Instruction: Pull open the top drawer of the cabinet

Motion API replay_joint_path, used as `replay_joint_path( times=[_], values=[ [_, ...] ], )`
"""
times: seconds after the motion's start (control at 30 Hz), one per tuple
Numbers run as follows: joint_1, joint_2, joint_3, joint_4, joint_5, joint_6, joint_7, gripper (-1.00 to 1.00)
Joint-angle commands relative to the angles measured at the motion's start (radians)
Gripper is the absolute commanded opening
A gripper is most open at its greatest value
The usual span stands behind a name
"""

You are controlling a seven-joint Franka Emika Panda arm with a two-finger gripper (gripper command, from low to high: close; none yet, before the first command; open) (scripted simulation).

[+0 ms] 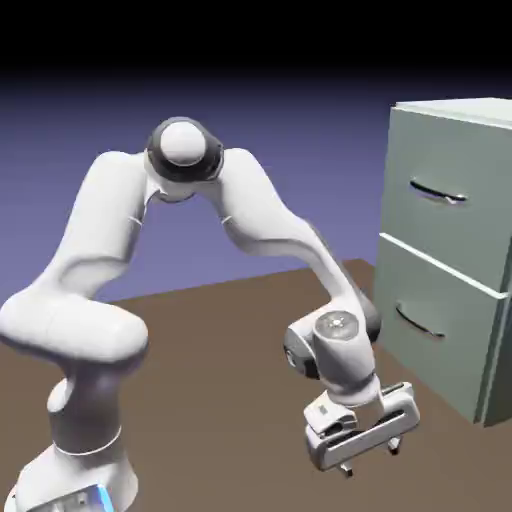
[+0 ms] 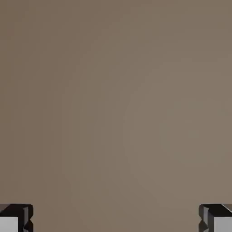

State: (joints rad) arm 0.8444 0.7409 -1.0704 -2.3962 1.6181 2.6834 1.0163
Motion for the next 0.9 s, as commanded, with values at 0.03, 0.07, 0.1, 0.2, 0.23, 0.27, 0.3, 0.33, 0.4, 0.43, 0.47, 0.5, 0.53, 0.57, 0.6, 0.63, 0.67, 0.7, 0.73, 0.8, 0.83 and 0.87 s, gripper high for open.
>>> replay_joint_path(
  times=[0.03,0.07,0.1,0.2,0.23,0.27,0.3,0.33,0.4,0.43,0.47,0.5,0.53,0.57,0.6,0.63,0.67,0.7,0.73,0.8,0.83,0.87],
  values=[
    [0.045,0.071,-0.058,0.022,0.087,-0.019,0.015,1.0],
    [0.067,0.106,-0.086,0.033,0.131,-0.029,0.022,1.0],
    [0.09,0.141,-0.115,0.045,0.174,-0.038,0.03,1.0],
    [0.157,0.247,-0.201,0.078,0.304,-0.067,0.052,1.0],
    [0.179,0.282,-0.23,0.089,0.348,-0.076,0.059,1.0],
    [0.201,0.317,-0.259,0.1,0.391,-0.086,0.067,1.0],
    [0.224,0.352,-0.288,0.111,0.435,-0.095,0.074,1.0],
    [0.246,0.388,-0.317,0.122,0.478,-0.105,0.081,1.0],
    [0.291,0.458,-0.374,0.145,0.565,-0.124,0.096,1.0],
    [0.313,0.493,-0.403,0.156,0.609,-0.133,0.104,1.0],
    [0.336,0.529,-0.432,0.167,0.652,-0.143,0.111,1.0],
    [0.358,0.564,-0.46,0.178,0.696,-0.152,0.118,1.0],
    [0.38,0.599,-0.489,0.189,0.739,-0.162,0.126,1.0],
    [0.403,0.634,-0.518,0.2,0.783,-0.171,0.133,1.0],
    [0.425,0.669,-0.547,0.211,0.826,-0.181,0.141,1.0],
    [0.448,0.705,-0.575,0.222,0.87,-0.19,0.148,1.0],
    [0.47,0.74,-0.604,0.234,0.913,-0.2,0.155,1.0],
    [0.492,0.775,-0.633,0.245,0.957,-0.209,0.163,1.0],
    [0.515,0.81,-0.662,0.256,1.0,-0.219,0.17,1.0],
    [0.559,0.881,-0.719,0.278,1.087,-0.238,0.185,1.0],
    [0.582,0.916,-0.748,0.289,1.131,-0.247,0.192,1.0],
    [0.59,0.929,-0.758,0.293,1.146,-0.251,0.195,1.0]
  ],
)
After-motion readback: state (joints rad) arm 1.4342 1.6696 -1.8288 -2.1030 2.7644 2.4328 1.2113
